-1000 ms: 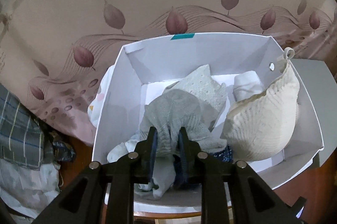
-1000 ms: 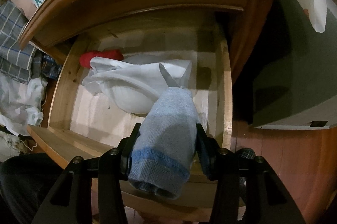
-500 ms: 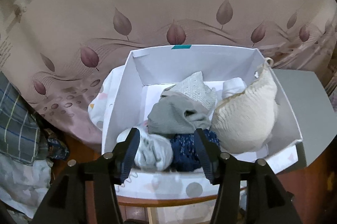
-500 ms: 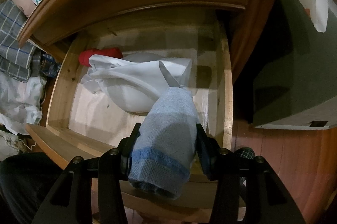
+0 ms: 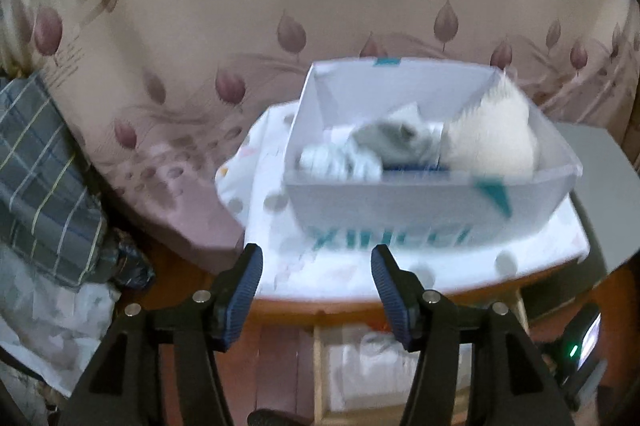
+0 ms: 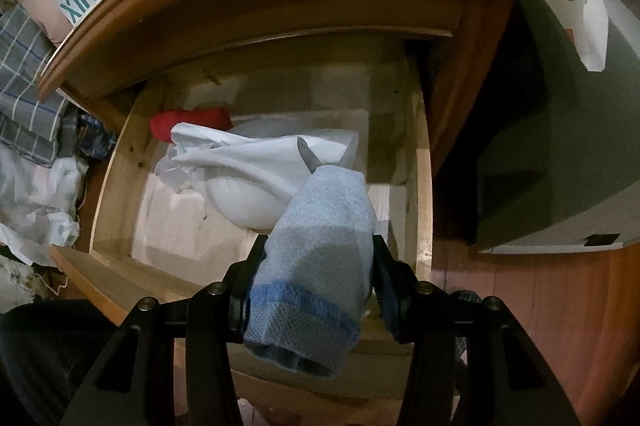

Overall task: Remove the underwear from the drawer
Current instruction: 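Bring the open left tool back over the drawer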

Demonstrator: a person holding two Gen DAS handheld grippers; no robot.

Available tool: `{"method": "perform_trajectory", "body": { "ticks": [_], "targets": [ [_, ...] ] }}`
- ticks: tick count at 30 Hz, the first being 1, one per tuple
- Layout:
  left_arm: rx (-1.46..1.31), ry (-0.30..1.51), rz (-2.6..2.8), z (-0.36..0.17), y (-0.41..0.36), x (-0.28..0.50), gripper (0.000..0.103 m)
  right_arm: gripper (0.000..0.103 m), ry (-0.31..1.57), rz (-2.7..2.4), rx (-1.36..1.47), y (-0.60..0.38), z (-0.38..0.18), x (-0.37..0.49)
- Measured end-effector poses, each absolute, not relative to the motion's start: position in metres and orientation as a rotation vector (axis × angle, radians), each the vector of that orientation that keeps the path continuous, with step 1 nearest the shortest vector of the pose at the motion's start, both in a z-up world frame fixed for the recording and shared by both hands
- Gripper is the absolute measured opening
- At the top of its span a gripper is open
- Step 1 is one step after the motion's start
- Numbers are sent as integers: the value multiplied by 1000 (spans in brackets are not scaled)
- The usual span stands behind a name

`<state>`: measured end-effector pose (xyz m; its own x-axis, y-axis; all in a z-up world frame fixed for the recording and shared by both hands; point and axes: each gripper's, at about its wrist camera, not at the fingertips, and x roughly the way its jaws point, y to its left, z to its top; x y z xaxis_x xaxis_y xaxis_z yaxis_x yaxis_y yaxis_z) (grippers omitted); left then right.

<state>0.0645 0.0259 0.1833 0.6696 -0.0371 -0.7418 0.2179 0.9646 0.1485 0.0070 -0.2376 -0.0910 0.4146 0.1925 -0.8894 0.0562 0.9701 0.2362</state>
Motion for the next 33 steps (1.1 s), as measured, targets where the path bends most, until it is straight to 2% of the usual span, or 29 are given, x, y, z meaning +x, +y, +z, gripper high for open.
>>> {"method": "perform_trajectory", "body": {
  "ticks": [10,17,33],
  "targets": [
    [196,925,-63,97,55,37,58,46,1128,80,268,-240,-90,6],
    [212,950,-64,46,41,32,58,46,1125,60,246,-237,-92,5],
    [169,957,-107,12,44,36,58,46,1108,41,158,-230,-90,4]
  ]
}}
